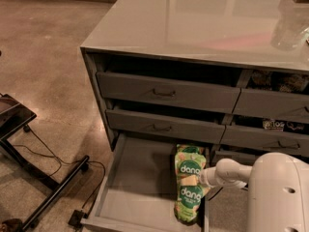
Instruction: Pick green rice chip bag from bottom drawer and place on counter
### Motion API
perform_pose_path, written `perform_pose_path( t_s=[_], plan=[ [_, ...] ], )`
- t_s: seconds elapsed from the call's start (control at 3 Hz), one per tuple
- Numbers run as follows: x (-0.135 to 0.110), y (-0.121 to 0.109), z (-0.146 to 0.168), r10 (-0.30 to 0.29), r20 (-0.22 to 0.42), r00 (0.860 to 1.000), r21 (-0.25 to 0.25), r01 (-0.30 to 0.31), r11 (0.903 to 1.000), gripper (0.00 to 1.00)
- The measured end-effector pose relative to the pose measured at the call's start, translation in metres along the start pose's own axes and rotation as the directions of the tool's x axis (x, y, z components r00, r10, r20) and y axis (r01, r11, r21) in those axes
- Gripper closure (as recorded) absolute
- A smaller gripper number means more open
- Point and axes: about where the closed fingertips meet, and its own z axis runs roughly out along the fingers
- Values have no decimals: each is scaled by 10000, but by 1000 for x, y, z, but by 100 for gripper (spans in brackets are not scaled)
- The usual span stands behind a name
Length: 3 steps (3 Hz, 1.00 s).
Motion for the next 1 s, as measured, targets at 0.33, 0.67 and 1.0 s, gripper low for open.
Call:
perform_pose_path(
  t_s=[0.33,0.67,1.0],
  plan=[
    [0,0,0,0,0,10000,0,0,10000,45],
    [0,0,0,0,0,10000,0,0,10000,67],
    [0,4,-5,-55,120,9999,-28,55,10000,90]
  ],
)
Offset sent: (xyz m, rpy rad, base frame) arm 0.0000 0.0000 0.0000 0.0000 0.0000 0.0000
